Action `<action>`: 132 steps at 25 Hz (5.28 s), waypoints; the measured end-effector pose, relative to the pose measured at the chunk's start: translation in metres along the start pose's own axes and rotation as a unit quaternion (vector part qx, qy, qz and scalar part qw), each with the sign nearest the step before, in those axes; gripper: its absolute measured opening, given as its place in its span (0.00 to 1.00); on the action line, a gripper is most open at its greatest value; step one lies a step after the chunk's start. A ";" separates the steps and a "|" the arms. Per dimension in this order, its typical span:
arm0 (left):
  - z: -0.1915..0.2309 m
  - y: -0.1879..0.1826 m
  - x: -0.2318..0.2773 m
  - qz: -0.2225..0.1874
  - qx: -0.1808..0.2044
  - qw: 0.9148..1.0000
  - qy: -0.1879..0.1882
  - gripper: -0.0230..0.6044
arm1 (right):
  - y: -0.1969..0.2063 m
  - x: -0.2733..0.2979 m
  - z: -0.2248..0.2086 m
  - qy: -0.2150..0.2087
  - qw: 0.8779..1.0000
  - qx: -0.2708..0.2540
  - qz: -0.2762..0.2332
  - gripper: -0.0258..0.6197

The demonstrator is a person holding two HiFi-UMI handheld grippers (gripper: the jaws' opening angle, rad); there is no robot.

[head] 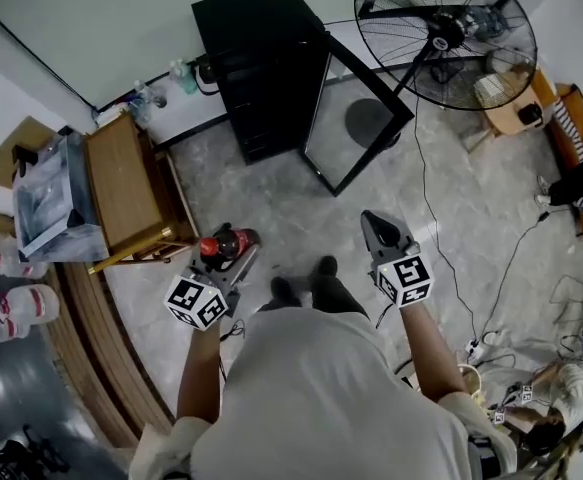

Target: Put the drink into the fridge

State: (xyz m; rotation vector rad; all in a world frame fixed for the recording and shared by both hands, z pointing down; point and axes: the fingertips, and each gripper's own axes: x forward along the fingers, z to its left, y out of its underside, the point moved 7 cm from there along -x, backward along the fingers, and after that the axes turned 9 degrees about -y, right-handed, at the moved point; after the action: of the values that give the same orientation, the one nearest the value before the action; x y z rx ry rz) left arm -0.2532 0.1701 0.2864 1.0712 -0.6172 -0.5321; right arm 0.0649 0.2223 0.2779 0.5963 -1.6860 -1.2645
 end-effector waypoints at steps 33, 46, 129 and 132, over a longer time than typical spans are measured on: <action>0.023 -0.036 0.222 -0.025 0.001 0.992 -0.127 0.53 | -0.036 0.203 -0.218 -0.182 0.983 -0.025 0.008 0.03; 0.130 -0.005 0.277 0.001 0.021 0.995 -0.095 0.53 | 0.003 0.316 -0.223 -0.139 0.990 -0.027 0.010 0.03; 0.443 0.201 0.727 0.070 0.163 0.981 -0.082 0.53 | 0.273 0.540 -0.298 -0.063 0.985 -0.107 -0.116 0.03; 0.444 0.201 0.729 0.059 0.167 0.980 -0.088 0.53 | 0.272 0.537 -0.298 -0.062 0.985 -0.111 -0.113 0.03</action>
State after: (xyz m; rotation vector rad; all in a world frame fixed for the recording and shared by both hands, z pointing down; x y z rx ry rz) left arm -0.0182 -0.5217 0.7714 1.3022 -0.9441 -0.4302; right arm 0.1143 -0.2542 0.7483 0.5963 -1.5799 -1.6579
